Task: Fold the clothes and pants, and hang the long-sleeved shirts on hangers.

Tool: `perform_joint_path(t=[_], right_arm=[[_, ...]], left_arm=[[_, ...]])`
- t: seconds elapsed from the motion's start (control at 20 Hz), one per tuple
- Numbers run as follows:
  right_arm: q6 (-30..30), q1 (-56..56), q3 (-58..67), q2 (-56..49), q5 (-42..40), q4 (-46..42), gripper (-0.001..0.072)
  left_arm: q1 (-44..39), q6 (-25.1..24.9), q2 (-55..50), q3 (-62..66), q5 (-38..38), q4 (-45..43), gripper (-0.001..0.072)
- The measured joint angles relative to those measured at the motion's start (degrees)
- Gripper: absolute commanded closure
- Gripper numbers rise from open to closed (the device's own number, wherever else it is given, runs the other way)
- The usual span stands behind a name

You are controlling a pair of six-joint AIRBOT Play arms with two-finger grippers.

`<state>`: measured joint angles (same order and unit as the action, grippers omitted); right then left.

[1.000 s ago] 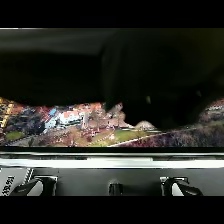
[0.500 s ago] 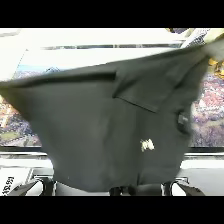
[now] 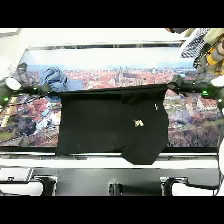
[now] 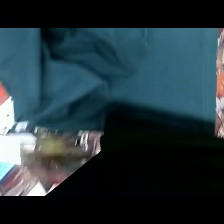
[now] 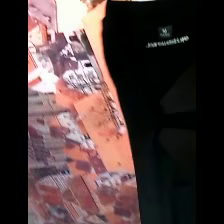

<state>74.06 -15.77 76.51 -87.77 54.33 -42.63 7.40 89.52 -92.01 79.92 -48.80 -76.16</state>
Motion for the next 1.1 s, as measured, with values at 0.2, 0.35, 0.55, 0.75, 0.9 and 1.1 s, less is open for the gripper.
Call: perform_joint_path(t=[0.2,0.35,0.55,0.75,0.9,1.1], right_arm=[[-3.06,-0.02,-0.81,-4.68,-2.86,2.03,0.0686],[-1.99,-0.02,-1.01,-5.77,0.31,0.68,0.0686],[4.46,-0.04,-1.09,-6.21,5.75,-5.33,0.0686],[8.68,-0.04,-1.09,-6.29,10.27,-10.01,0.0686],[10.47,-0.04,-1.09,-6.32,11.87,-13.44,0.0686],[11.82,-0.02,-1.11,-6.78,12.85,-17.22,0.0685]], left_arm=[[-1.73,-0.61,-5.22,2.21,2.03,-0.04,0.0693],[-2.01,-0.68,-6.45,2.73,-3.26,-0.09,0.0693],[-2.10,-0.83,-6.97,2.97,-13.33,-0.07,0.0693],[-2.10,-0.85,-7.13,3.02,-22.01,-0.04,0.0693],[-2.10,-0.83,-7.17,3.02,-26.18,0.07,0.0692],[-2.21,-0.61,-7.19,3.04,-29.44,0.26,0.0692]])
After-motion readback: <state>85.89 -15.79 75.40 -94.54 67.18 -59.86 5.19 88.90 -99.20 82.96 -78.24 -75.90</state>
